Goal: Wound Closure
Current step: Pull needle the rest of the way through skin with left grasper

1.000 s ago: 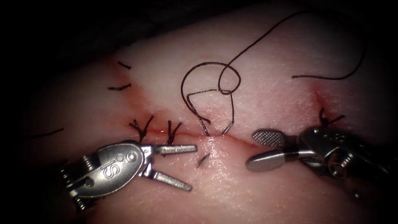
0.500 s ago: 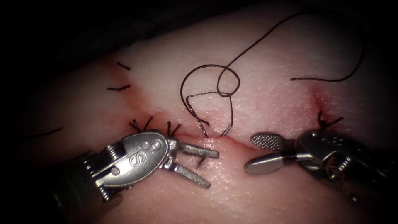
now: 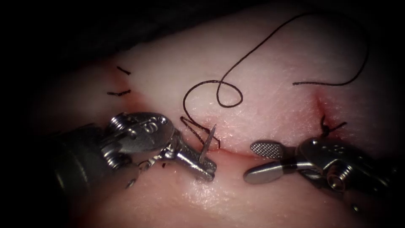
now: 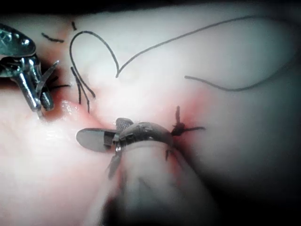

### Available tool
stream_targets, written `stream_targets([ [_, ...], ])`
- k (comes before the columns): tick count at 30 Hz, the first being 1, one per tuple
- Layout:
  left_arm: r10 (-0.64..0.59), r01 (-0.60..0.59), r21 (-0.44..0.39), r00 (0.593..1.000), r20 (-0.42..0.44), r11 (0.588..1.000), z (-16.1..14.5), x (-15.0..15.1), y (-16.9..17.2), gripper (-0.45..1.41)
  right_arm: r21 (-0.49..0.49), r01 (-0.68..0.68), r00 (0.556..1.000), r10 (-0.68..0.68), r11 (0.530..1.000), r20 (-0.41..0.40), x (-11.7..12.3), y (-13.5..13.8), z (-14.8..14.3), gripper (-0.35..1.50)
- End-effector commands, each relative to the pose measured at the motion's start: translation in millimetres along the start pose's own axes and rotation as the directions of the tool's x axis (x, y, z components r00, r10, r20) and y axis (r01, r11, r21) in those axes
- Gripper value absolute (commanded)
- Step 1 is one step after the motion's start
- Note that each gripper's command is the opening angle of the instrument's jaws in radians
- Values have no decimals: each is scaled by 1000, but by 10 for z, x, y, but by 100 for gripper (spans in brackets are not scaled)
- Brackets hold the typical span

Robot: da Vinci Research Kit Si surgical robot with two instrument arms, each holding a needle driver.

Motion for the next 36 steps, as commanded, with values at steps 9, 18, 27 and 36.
stream_targets([
  [9,-268,264,-67,961,-63,962,-4,29,42,-45,0,0,1000,0,1000,-6,12,-3,16,111],
  [18,-72,60,-107,991,-110,992,-27,38,76,-45,2,-5,1000,5,1000,-8,11,-3,16,110],
  [27,432,-422,95,876,-215,902,-57,27,117,-45,-94,217,967,-228,972,-116,47,-29,-9,105],
  [36,768,-716,283,620,-160,638,-69,25,161,-45,-174,433,881,-456,885,-129,88,-93,-23,105],
])
